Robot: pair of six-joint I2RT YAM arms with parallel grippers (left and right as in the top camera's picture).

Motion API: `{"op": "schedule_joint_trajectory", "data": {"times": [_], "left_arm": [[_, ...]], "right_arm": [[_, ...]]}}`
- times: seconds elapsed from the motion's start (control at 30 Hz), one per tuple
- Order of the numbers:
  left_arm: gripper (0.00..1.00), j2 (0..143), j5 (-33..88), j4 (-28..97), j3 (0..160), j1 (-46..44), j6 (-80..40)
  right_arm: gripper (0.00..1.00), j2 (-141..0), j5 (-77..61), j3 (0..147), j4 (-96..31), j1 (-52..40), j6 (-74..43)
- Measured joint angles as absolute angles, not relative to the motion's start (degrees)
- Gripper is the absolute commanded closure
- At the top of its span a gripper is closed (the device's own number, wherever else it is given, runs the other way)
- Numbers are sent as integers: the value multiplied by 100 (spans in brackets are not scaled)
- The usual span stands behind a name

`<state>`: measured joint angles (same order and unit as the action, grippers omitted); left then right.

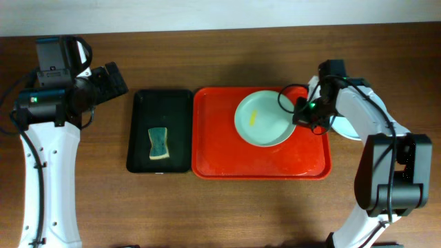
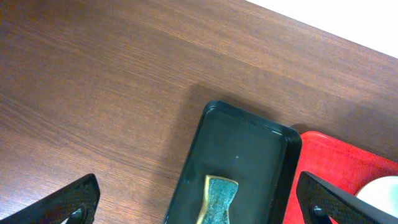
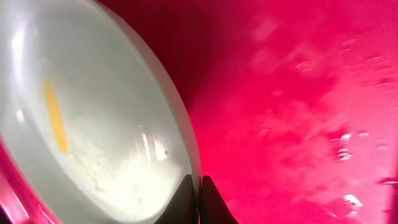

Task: Clean dirty plates on tray and stack at the side
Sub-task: 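Drag the blue-green plate left toward the red tray's center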

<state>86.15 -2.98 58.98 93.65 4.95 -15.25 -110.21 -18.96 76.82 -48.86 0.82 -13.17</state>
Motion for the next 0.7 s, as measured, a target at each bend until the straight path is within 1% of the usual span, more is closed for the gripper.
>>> {"op": "schedule_joint_trajectory", "data": {"times": [0.23, 0.43, 0.47, 0.5, 0.53, 0.63, 0.7], "left_arm": [[1, 8615, -298, 5898, 9365, 495, -1525], [1, 8615, -298, 5896, 9365, 495, -1525], [1, 8615, -298, 5896, 9365, 495, -1525], [1, 8615, -298, 5898, 9365, 495, -1522], [1, 8615, -298, 5898, 9365, 495, -1525], [1, 8615, -298, 5898, 9365, 495, -1525], [1, 8615, -298, 5898, 9365, 495, -1525]], "right_arm": [[96, -11021, -1964, 7679, -5024, -449, -1181], [95, -11021, -1802, 7679, -5011, -460, -1177], [89, -11021, -1774, 7666, -4995, -460, -1179], [77, -11021, -1741, 7651, -4976, -460, -1175], [72, -11021, -1719, 7623, -4941, -460, -1170], [68, -11021, -1653, 7559, -4884, -460, -1153], [57, -11021, -1636, 7540, -4818, -460, -1153]]}}
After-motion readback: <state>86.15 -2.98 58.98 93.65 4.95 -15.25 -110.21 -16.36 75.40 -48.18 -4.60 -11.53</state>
